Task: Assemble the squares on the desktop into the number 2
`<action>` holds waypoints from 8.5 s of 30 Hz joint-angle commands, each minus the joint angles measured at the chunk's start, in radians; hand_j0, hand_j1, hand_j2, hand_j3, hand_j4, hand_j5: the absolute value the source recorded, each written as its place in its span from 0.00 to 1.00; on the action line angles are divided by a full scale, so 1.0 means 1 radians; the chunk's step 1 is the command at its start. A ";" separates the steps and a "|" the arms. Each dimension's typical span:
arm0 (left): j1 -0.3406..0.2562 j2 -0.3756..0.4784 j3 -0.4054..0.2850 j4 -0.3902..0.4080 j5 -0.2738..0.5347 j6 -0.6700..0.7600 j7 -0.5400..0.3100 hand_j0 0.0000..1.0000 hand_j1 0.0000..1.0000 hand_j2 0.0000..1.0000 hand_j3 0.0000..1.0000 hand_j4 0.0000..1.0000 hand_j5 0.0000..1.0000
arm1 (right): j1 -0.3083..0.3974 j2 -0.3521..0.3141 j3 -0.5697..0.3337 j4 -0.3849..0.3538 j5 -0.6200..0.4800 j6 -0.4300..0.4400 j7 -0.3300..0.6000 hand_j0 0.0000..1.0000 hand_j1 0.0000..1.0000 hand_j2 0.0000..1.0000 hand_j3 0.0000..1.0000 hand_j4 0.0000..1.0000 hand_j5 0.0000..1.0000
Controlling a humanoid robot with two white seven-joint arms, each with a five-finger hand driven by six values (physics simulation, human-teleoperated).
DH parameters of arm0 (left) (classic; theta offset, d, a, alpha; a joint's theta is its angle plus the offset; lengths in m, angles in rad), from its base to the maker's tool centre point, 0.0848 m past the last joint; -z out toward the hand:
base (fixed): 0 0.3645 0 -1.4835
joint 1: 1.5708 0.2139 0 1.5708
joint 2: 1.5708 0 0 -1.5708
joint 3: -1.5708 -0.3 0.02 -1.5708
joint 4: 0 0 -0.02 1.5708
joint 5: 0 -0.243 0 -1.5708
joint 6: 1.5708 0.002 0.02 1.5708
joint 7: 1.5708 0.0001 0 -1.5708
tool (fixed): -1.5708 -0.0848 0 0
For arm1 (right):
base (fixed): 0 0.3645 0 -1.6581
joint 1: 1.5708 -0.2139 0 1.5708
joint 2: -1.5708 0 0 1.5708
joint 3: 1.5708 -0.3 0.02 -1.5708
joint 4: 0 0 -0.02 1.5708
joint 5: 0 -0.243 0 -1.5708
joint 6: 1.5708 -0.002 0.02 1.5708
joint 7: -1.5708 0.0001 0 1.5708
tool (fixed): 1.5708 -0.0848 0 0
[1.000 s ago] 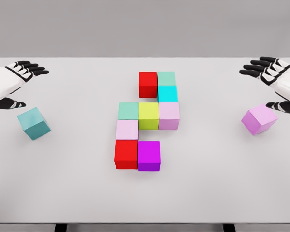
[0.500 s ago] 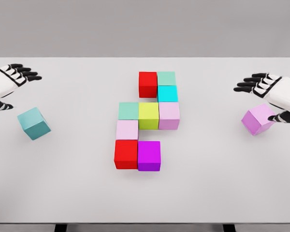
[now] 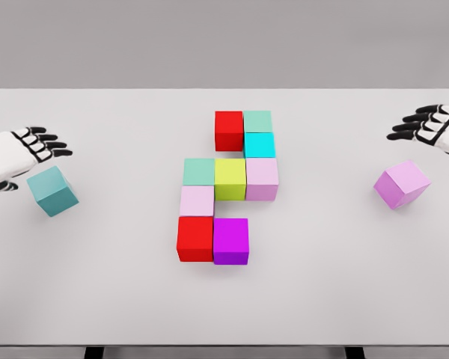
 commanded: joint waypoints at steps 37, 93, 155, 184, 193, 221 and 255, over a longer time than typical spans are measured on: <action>-0.025 0.000 -0.130 -0.009 -0.005 0.000 -0.001 1.00 1.00 1.00 1.00 1.00 1.00 | -0.413 0.020 0.581 0.189 0.245 0.003 0.000 1.00 1.00 1.00 1.00 1.00 1.00; -0.121 -0.033 -0.237 0.029 -0.038 0.000 -0.003 0.68 0.68 0.68 0.68 0.68 0.68 | -0.426 0.115 0.646 0.319 0.391 0.003 0.000 0.83 0.83 0.83 0.83 0.83 0.83; -0.370 -0.291 -0.308 0.107 -0.041 0.000 -0.086 0.68 0.68 0.68 0.68 0.68 0.68 | -0.414 0.011 0.673 0.003 0.250 0.003 0.000 0.54 0.54 0.54 0.54 0.54 0.54; -0.471 -0.426 -0.335 0.211 -0.041 0.000 -0.129 0.68 0.68 0.68 0.68 0.68 0.68 | -0.377 0.146 0.732 0.001 0.136 0.003 0.000 0.54 0.54 0.54 0.54 0.54 0.54; -0.503 -0.480 -0.348 0.259 -0.041 0.000 -0.142 0.68 0.68 0.68 0.68 0.68 0.68 | -0.377 0.162 0.734 0.000 0.063 0.003 0.000 0.54 0.54 0.54 0.54 0.54 0.54; -0.583 -0.607 -0.368 0.412 -0.043 0.000 -0.184 0.68 0.68 0.68 0.68 0.68 0.68 | -0.382 0.193 0.688 0.001 0.051 0.003 0.000 0.98 0.98 0.98 0.98 0.98 0.98; -0.609 -0.664 -0.355 0.534 -0.057 0.000 -0.182 1.00 1.00 1.00 1.00 1.00 1.00 | -0.253 0.073 0.604 0.051 0.164 0.003 0.000 0.72 0.72 0.72 0.72 0.72 0.72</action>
